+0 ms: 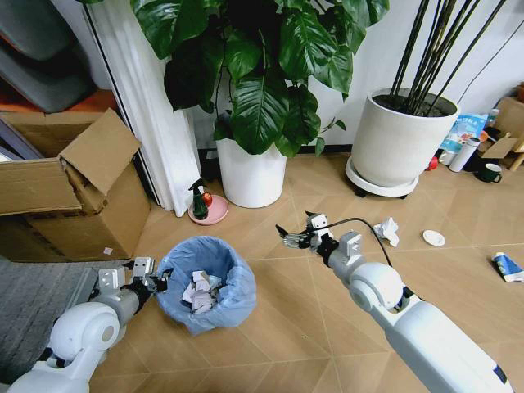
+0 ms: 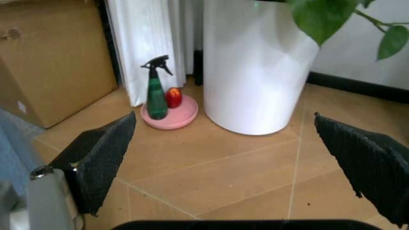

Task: Pick up the trash bin and place the garbage on the floor into it.

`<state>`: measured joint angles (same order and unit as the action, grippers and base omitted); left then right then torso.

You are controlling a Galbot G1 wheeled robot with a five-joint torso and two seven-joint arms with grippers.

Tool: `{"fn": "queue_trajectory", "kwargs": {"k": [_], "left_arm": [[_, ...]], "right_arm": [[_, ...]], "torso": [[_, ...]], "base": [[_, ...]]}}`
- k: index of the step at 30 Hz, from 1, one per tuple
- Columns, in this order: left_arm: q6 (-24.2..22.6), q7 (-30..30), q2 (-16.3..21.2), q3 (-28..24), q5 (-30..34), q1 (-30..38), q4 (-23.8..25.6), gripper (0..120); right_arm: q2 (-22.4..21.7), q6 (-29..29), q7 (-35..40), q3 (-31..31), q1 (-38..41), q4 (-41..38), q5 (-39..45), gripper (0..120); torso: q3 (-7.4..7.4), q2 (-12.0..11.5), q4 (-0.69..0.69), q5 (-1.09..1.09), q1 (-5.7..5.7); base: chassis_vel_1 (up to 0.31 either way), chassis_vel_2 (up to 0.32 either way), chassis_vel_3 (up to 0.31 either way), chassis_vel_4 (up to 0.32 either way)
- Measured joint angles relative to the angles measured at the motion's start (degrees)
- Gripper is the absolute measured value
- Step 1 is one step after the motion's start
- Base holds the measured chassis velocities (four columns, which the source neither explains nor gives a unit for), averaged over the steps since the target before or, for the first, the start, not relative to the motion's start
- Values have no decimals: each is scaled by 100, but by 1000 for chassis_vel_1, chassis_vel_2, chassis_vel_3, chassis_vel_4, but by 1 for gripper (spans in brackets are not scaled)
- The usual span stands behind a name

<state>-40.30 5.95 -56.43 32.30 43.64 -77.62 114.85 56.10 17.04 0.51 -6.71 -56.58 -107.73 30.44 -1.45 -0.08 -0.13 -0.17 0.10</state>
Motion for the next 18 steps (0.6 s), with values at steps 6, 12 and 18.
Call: {"fn": "queue_trajectory", "kwargs": {"k": [6, 12, 18], "left_arm": [[0, -6, 16, 23, -2, -58, 25, 0], [1, -14, 2, 25, -21, -110, 59, 0], [3, -30, -11, 24, -34, -138, 72, 0]], "right_arm": [[16, -24, -57, -204, -103, 6, -3, 100], [45, -43, -75, -227, -170, 2, -5, 100], [65, -47, -84, -238, -255, -27, -19, 100]], "torso": [[0, 0, 0, -1, 0], [0, 0, 1, 0, 0], [0, 0, -1, 0, 0]], "base": [[0, 0, 0, 0], [-45, -51, 45, 52], [-98, -92, 89, 69]]}}
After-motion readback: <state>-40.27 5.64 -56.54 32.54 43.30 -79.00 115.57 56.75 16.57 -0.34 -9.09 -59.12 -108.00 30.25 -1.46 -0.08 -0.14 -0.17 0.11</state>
